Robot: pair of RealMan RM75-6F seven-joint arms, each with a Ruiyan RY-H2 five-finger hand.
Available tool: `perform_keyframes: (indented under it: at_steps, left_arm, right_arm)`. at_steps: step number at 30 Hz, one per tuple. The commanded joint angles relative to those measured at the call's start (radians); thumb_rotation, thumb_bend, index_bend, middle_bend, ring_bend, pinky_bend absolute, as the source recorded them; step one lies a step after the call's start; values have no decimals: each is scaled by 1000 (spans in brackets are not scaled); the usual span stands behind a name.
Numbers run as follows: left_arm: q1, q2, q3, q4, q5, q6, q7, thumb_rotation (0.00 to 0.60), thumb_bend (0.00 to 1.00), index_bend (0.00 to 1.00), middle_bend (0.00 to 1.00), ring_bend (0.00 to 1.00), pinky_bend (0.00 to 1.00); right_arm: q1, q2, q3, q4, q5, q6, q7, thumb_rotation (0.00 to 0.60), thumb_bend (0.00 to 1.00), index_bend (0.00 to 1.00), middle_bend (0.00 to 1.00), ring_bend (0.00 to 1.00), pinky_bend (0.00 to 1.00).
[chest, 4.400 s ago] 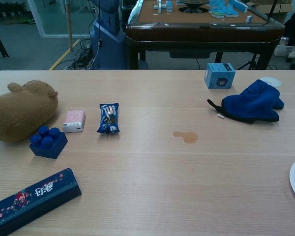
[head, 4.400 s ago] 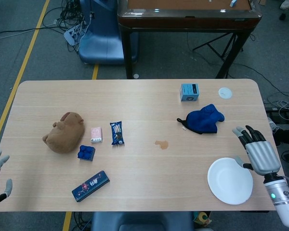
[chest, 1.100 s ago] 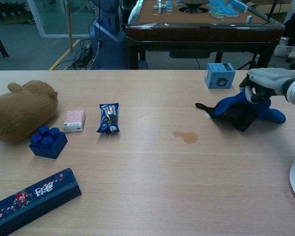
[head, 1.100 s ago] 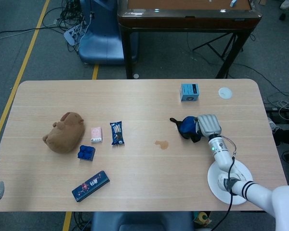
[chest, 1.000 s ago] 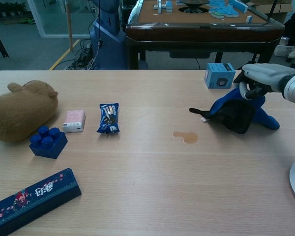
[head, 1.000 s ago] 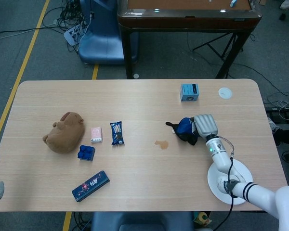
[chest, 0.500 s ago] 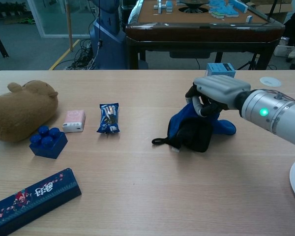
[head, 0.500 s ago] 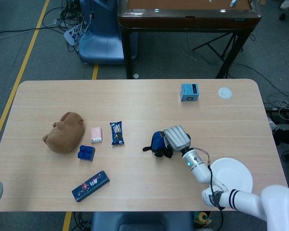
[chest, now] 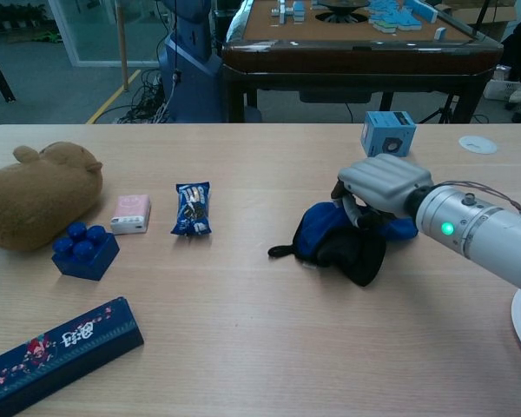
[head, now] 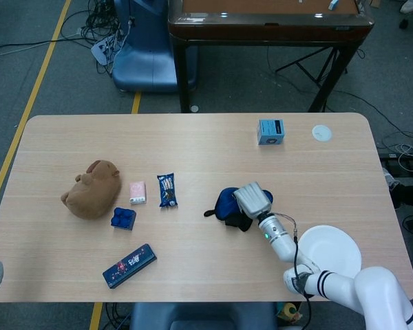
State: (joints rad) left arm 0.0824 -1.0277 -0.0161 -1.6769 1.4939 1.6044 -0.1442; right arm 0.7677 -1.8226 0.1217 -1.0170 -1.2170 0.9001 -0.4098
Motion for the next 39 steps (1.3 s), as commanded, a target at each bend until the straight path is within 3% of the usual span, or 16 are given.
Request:
perform_keyframes:
  at_steps: [1,10,14,21,33,39]
  left_arm:
    - [-1,0,0,0,1,-1,0,600,483,128,0,0,0]
    - [-1,-2,1,2,4,-1,-2,600,482,128,0,0,0]
    - [-2,-3,1,2,6,-2,-1,600,482,128,0,0,0]
    - [0,0,0,-2,8,4,0,600,482,128,0,0,0]
    - [-1,-2,3,0,7,-3,3,600,482,128,0,0,0]
    - [2,-2,3,0,7,3,1,600,482,128,0,0,0]
  right_arm:
    - [-4,-4,13,29,23,-10,-18,600,1000,833,616,658,931]
    - [1,-4,59,116,80,-25,-57,600,1000,833,616,658,930]
    - [2,-15,49,115,77,-37,-70,600,1000,833,616,658,931]
    - [-4,-13,16,30,26,-36,-44,600,1000,833,616,658,931]
    - [-15,49,-56,-229,-78,-30,-22,600,1000,833,618,659,931]
    - [-12,48,-61,-217,-67,-39,-68,600,1000,833,622,662,931]
